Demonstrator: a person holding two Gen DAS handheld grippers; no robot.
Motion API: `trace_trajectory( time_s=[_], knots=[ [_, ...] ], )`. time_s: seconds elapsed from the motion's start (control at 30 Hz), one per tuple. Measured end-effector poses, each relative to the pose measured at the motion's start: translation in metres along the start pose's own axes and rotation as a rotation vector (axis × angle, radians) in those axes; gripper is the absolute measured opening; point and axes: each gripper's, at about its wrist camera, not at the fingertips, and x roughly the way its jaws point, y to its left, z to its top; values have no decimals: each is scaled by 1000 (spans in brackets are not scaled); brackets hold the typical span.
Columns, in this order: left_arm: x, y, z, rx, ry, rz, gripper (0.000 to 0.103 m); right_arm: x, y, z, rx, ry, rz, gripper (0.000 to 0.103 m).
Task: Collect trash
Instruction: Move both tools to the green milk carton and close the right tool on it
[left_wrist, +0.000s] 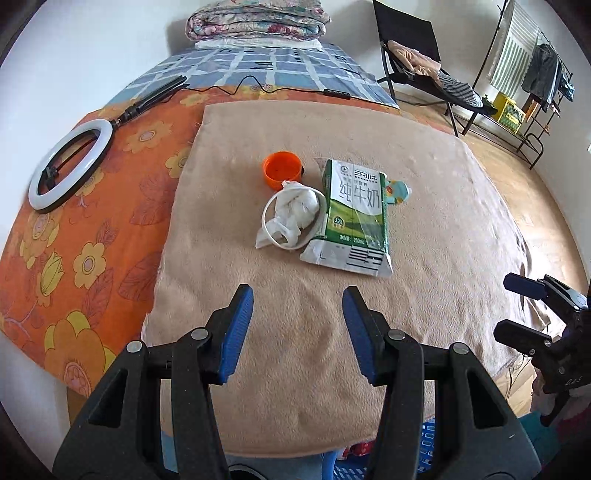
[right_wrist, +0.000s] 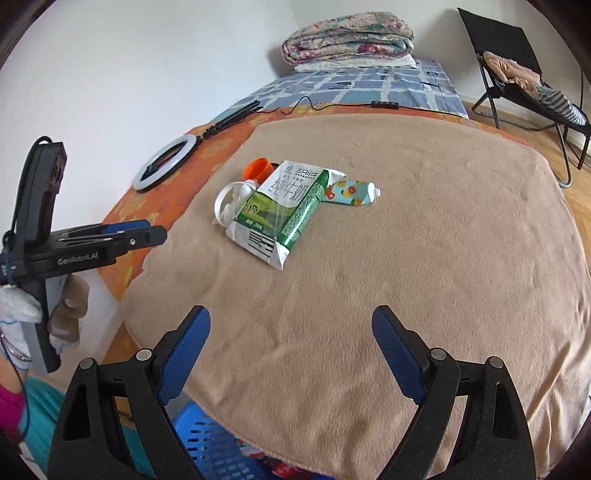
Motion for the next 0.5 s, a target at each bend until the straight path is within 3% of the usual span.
trace_trajectory(
  time_s=[0.3, 0.5],
  knots=[
    [37, 19, 33, -59, 21, -25, 51, 58, -19, 38, 167, 28, 113, 89],
    [58, 33, 48, -113, 33, -40, 41, 89, -38, 51, 251, 47, 162, 88]
  ],
)
